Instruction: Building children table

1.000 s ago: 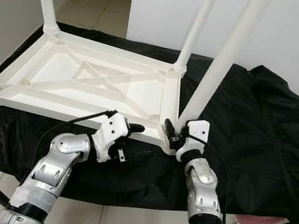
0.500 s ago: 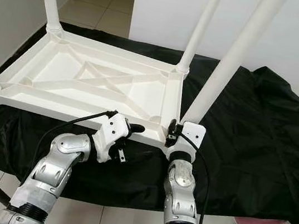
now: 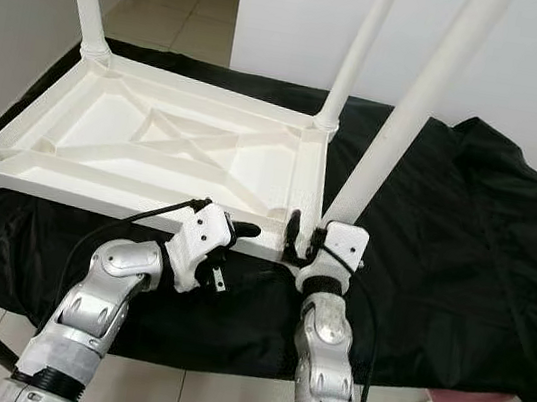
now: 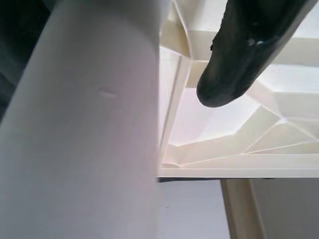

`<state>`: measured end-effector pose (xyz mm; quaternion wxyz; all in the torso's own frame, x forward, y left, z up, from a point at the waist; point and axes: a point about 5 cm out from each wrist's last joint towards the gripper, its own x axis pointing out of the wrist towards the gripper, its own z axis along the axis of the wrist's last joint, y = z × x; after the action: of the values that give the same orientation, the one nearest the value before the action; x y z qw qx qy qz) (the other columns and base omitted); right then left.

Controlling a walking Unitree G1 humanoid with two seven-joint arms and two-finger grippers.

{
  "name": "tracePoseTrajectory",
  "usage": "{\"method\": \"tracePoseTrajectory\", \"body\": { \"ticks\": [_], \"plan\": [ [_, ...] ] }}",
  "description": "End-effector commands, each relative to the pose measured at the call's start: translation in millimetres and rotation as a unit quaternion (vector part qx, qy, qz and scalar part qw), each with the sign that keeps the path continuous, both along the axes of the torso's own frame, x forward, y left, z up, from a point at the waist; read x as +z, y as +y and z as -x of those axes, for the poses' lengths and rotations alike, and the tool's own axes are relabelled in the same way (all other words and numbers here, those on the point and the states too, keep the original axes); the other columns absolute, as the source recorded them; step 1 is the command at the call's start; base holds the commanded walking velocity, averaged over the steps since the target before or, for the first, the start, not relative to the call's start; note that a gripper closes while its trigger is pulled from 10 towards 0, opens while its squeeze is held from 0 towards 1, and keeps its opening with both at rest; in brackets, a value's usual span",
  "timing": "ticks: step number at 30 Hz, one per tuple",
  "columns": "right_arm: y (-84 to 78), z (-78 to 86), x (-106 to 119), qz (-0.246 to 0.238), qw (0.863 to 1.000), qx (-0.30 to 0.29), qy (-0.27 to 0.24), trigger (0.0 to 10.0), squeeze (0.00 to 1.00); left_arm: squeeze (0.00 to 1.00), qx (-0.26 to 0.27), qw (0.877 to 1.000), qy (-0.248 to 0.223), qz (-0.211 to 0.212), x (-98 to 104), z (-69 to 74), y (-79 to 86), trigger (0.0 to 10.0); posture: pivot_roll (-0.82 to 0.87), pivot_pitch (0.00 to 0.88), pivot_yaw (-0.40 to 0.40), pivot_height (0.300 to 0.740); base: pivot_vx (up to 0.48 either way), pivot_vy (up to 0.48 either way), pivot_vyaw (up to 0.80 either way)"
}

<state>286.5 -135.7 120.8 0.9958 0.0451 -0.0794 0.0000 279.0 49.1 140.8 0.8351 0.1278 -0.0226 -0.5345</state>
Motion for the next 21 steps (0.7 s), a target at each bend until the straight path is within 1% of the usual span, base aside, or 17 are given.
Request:
{"method": "tracePoseTrajectory", "body": {
  "ticks": [1,2,3,4,6,9,12,15,18,21],
  "plan": [
    [-5.4,3.1,0,0.001,1.000,0.013,-0.003,10.0,0.65,0.00,0.100,0.995,-0.014,0.015,-1,-5.4,2.2,10.0,0.02,0.000,-0.108,0.740,0.000,0.000,0.00],
    [-15.7,5.8,-3,0.009,0.998,0.057,-0.001,10.0,0.00,0.00,0.097,0.995,-0.010,0.012,-4,-2.3,2.1,10.0,0.02,0.000,-0.105,0.740,0.000,0.000,0.00],
    [-15.7,5.8,-3,0.009,0.998,0.057,-0.001,10.0,0.00,0.00,0.097,0.995,-0.010,0.012,-4,-2.3,2.1,10.0,0.02,0.000,-0.105,0.740,0.000,0.000,0.00],
    [-19.8,6.7,-4,0.021,0.997,0.078,-0.002,10.0,0.00,0.00,0.095,0.995,-0.008,0.012,-5,-1.0,1.9,10.0,0.02,0.000,-0.104,0.740,0.000,0.000,0.00],
    [-22.1,7.0,-4,0.029,0.996,0.090,-0.003,10.0,0.00,0.00,0.094,0.995,-0.008,0.011,-5,-0.5,1.8,10.0,0.02,0.000,-0.103,0.740,0.000,0.000,0.00],
    [-25.3,6.6,-5,0.031,0.994,0.102,-0.001,10.0,0.00,0.00,0.093,0.996,-0.007,0.011,-5,-0.3,1.6,10.0,0.01,0.000,-0.100,0.740,0.000,0.000,0.00],
    [-34.8,4.0,-5,0.048,0.986,0.159,0.001,10.0,0.00,0.00,0.092,0.996,-0.006,0.011,-4,-1.3,1.2,10.0,0.01,0.000,-0.096,0.740,0.000,0.000,0.00],
    [-34.8,4.0,-5,0.048,0.986,0.159,0.001,10.0,0.00,0.00,0.092,0.996,-0.006,0.011,-4,-1.3,1.2,10.0,0.01,0.000,-0.096,0.740,0.000,0.000,0.00],
    [-39.2,-3.6,-4,0.069,0.976,0.206,0.008,10.0,0.00,0.00,0.091,0.996,-0.008,0.010,-3,-2.6,0.8,10.0,0.02,0.000,-0.091,0.740,0.000,0.000,0.00],
    [-39.7,-8.1,-3,0.075,0.973,0.218,0.011,10.0,0.00,0.00,0.090,0.996,-0.008,0.010,-3,-2.5,0.5,10.0,0.02,0.000,-0.090,0.740,0.000,0.000,0.00]
  ]
}}
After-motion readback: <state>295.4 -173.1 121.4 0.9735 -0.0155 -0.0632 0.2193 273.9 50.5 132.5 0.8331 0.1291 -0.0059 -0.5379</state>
